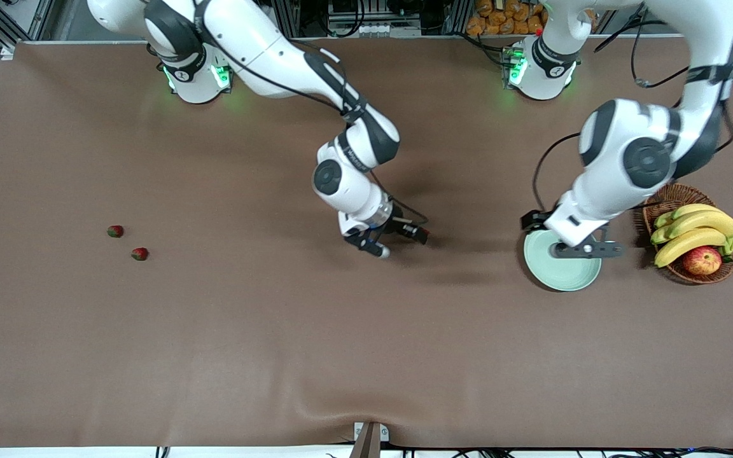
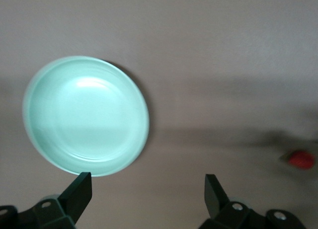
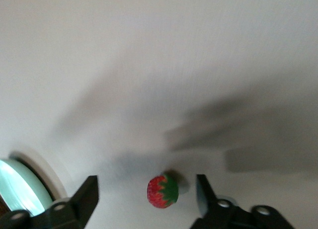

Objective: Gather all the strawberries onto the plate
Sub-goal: 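Set the strawberry mid-table with the right gripper while the left gripper approaches, then grasp the strawberry with the left gripper while the right gripper returns, then drop the strawberry on the plate while the right gripper grasps another, then carry the second strawberry mid-table with the right gripper and release, then grasp the second strawberry with the left gripper while the right gripper reaches, then lower the strawberry onto the plate while the right gripper grasps the third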

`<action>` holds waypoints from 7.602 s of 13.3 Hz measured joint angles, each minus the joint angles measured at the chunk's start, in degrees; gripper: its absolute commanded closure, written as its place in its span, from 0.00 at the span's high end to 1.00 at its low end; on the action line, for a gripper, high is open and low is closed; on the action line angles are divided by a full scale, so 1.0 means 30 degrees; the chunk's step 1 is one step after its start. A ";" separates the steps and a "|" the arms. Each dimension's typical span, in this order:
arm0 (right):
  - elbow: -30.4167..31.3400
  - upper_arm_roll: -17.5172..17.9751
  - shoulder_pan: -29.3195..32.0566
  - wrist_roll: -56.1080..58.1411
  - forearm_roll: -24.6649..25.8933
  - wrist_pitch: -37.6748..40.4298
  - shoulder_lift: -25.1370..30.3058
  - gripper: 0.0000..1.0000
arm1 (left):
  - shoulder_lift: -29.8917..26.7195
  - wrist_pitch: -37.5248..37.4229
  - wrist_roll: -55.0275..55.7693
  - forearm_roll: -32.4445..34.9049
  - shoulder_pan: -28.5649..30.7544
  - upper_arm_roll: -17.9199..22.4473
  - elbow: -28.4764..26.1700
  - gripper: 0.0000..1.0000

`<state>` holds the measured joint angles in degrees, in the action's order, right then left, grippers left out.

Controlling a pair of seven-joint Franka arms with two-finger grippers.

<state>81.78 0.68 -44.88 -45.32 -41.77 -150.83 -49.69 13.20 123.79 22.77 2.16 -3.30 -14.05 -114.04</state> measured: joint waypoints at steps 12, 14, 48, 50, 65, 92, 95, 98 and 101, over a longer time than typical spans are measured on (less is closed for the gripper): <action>0.2767 -0.0284 1.2123 0.7230 1.1612 0.9244 0.3613 1.00 | 0.5188 0.1976 1.8307 0.0426 -0.4383 -0.1017 0.2001 0.99; 0.3094 -0.0298 1.4387 1.0923 1.1736 0.9336 0.3619 1.00 | 0.6151 0.2240 2.0364 0.0794 -0.4841 -0.1015 0.2587 0.91; 0.3801 0.1341 1.0556 1.0234 0.3431 0.8846 0.3982 0.00 | 0.5299 0.0760 0.4840 0.3974 0.3861 -0.0734 0.1934 1.00; 0.3837 0.1361 0.8318 0.8380 0.2161 0.7171 0.3905 0.00 | 0.5021 0.0756 0.4841 0.3975 0.3845 -0.0994 0.2051 1.00; -0.0327 0.0838 0.0115 0.1072 -0.1922 -0.2175 -0.0974 1.00 | 0.5228 0.0210 1.1826 0.3859 0.1701 -0.5325 0.3167 1.00; 0.5077 0.0589 1.9329 1.4656 1.8429 1.5444 0.3622 1.00 | 1.0450 0.2015 1.9035 0.3868 -0.2445 -0.4650 0.5990 0.06; 0.5277 0.0590 1.9435 1.5266 1.8430 1.5498 0.3575 1.00 | 0.9843 0.1392 1.7518 0.3906 -0.1791 -0.4594 0.6174 0.06; 0.5499 0.0572 1.9667 1.6289 1.8431 1.5435 0.3542 0.87 | 0.8105 -0.1053 1.3778 0.3906 -0.0022 -0.4565 0.6338 0.08; 0.5582 0.0558 2.0068 1.7561 1.8432 1.5367 0.3431 0.58 | 0.7023 -0.2865 1.0415 0.3907 0.2018 -0.4550 0.6073 0.10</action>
<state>98.53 2.35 15.33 7.37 13.53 -104.73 -39.40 34.27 115.19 54.01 13.88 2.75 -27.70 -95.82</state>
